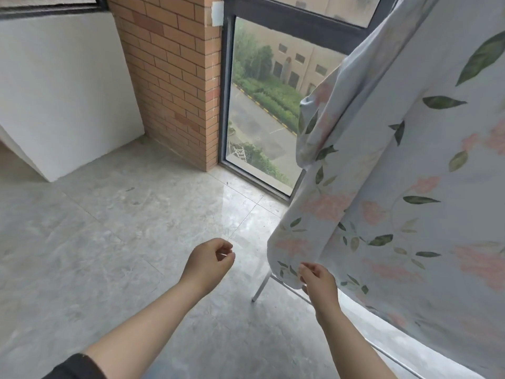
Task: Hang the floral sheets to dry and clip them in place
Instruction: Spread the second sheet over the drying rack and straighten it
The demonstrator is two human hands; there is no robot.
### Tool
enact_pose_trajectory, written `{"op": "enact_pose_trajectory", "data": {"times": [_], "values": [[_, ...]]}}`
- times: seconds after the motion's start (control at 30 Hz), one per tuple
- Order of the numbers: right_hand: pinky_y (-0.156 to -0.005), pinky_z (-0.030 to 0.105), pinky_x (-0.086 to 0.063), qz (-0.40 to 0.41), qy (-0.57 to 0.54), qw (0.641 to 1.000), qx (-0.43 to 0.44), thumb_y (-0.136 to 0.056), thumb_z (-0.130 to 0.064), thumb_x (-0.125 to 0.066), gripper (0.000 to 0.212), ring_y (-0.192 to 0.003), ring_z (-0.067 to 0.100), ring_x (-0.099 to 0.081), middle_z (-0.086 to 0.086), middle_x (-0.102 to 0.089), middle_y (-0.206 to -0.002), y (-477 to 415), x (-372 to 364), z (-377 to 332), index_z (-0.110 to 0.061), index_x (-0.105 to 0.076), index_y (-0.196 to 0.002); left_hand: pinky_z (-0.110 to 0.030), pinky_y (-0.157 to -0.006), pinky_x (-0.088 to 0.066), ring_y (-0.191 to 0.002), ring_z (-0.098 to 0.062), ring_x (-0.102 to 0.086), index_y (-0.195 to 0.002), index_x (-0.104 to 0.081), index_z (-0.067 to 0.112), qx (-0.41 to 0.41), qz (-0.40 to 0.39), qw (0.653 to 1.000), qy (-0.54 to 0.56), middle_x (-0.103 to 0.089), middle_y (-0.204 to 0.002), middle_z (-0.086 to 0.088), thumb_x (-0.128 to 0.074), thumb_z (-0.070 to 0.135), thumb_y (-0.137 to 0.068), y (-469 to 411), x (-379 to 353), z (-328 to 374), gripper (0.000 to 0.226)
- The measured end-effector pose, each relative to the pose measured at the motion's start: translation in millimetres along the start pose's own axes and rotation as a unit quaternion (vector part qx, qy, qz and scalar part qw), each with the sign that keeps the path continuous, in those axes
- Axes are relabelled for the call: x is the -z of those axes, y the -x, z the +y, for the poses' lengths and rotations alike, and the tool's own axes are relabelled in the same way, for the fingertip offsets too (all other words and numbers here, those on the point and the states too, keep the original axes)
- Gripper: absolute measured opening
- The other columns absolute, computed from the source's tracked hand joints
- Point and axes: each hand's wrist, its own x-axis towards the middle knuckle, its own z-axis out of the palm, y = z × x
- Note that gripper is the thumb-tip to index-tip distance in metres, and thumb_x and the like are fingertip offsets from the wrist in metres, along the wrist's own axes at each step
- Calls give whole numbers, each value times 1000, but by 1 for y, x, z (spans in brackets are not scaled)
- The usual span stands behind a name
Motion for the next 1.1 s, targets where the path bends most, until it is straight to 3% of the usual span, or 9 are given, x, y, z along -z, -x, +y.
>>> {"op": "enact_pose_trajectory", "data": {"times": [0.13, 0.27, 0.5, 0.67, 0.83, 0.97, 1.1], "values": [[-92, 40, -50, 58, -4, 998, -8, -92, -20, -60, 17, -101, 20, -60, -2, -64, -104, -40, -36, -22, -15, -63, -108, -14, -73, -47, -86, 0, -63, -101, -66, 22, -25, -55, 998, -8, -67, -93, 13, -62, 22, -87, -89, 20, -3, 15], [-90, 40, -50, 144, -25, 988, -40, -91, -21, -62, 13, -98, 21, -61, 0, -66, -103, -80, -84, -34, -16, -64, -103, -14, -72, -46, -88, -2, -63, -100, -65, 23, -59, -126, 990, -29, -67, -94, 12, -61, 22, -87, -191, 38, -9, 13], [-77, 32, -43, 271, -75, 952, -120, -90, -23, -63, 14, -83, 19, -57, -1, -65, -92, -119, -165, -74, -14, -64, -101, -23, -84, -51, -90, -1, -63, -106, -65, 20, -126, -276, 947, -100, -67, -99, 12, -58, 24, -88, -341, 56, 2, 19], [-80, 28, -41, 320, -81, 931, -155, -87, -22, -67, 17, -91, 15, -60, -1, -67, -95, -149, -196, -88, -14, -64, -102, -23, -83, -51, -89, -1, -63, -106, -65, 20, -144, -347, 918, -129, -67, -100, 11, -58, 24, -88, -403, 33, 7, 20], [-86, 31, -44, 350, -70, 915, -187, -84, -26, -70, 24, -100, 17, -60, -3, -65, -99, -208, -229, -50, -19, -61, -105, -25, -84, -52, -88, -1, -64, -107, -65, 19, -174, -398, 890, -135, -67, -101, 10, -58, 24, -89, -456, -21, -18, 20], [-75, 23, -41, 382, -76, 896, -213, -84, -29, -71, 36, -105, 18, -58, 2, -60, -111, -257, -266, 3, -17, -58, -115, -29, -84, -53, -88, -1, -64, -108, -65, 21, -180, -436, 869, -149, -67, -102, 11, -60, 26, -88, -504, -71, -68, 21], [-83, 27, -39, 420, -75, 873, -235, -82, -30, -72, 44, -107, 18, -56, 3, -58, -117, -312, -295, 61, -17, -55, -121, -32, -88, -53, -91, -3, -64, -108, -65, 21, -209, -477, 837, -168, -66, -103, 10, -60, 26, -88, -551, -128, -123, 21]]}}
